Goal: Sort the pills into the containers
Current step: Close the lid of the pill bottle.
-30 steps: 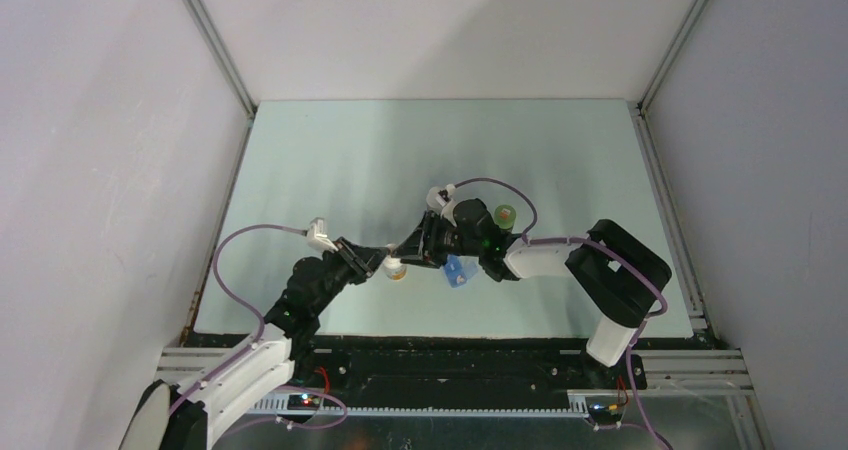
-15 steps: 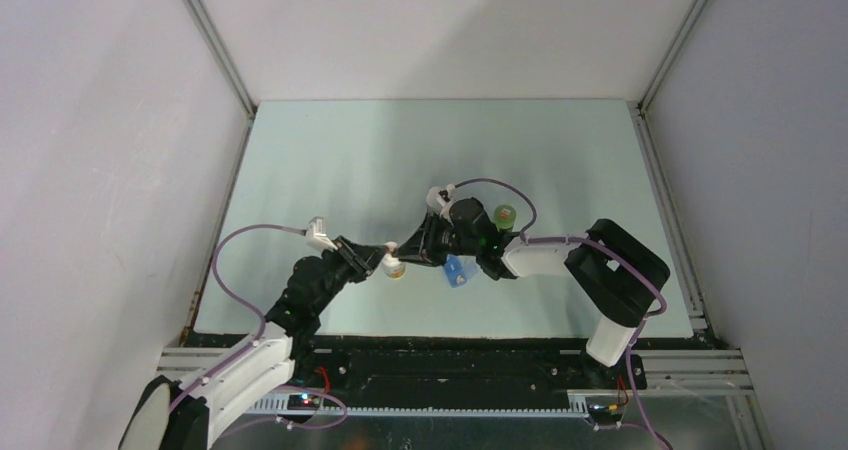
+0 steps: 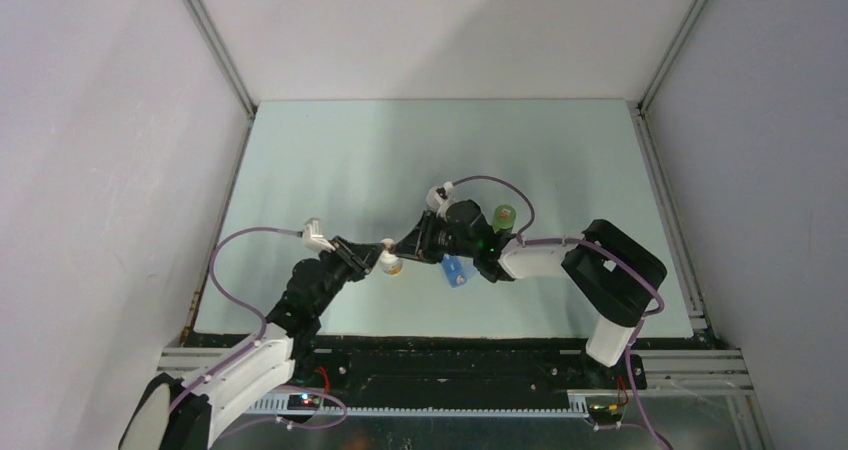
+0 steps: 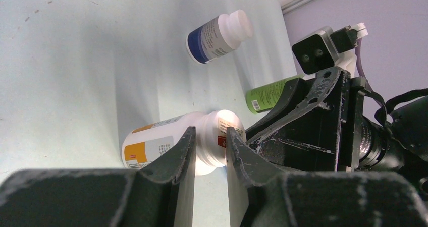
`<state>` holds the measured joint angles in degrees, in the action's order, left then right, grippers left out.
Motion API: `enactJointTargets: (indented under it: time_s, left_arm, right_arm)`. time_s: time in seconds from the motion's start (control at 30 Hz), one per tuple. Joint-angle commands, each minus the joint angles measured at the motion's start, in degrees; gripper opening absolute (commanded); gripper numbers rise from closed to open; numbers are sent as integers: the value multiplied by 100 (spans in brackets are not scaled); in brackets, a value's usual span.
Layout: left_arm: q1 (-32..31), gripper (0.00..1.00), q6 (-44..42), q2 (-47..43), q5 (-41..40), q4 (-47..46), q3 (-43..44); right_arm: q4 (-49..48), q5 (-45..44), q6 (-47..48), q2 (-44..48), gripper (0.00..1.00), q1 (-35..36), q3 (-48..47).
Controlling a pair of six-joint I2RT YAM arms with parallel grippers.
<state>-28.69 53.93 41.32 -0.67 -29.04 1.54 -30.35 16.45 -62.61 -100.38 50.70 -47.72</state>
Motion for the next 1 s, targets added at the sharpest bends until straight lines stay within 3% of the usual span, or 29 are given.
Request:
enactJointTargets:
  time_s: [0.0,0.23,0.43,0.67,0.77,0.83,0.97]
  left_arm:
    - [-171,0,-241,-170,655,329,-674]
    - [-172,0,-438,-231,544,423,-589]
    - [-166,1,-466,-294,402,1565,291]
    - [-119,36,-201,-425,473,2284,852]
    - [-72,56,-59,-454,498,2369,927]
    - [-28,63,-2,-498,497,2417,962]
    - [70,65,56,-606,482,2554,988]
  right_arm:
    - [698,-829,675,-529,0,118,37]
    - [617,-684,726,-486,0,45,-7]
    - [1123,-273,670,-243,1,-180,-310]
    - [1731,39,508,-168,21,-267,-695]
    - [1822,67,479,-159,28,-273,-750]
    - [1889,73,482,-169,32,-281,-783]
    - [1932,102,510,-215,37,-282,-851]
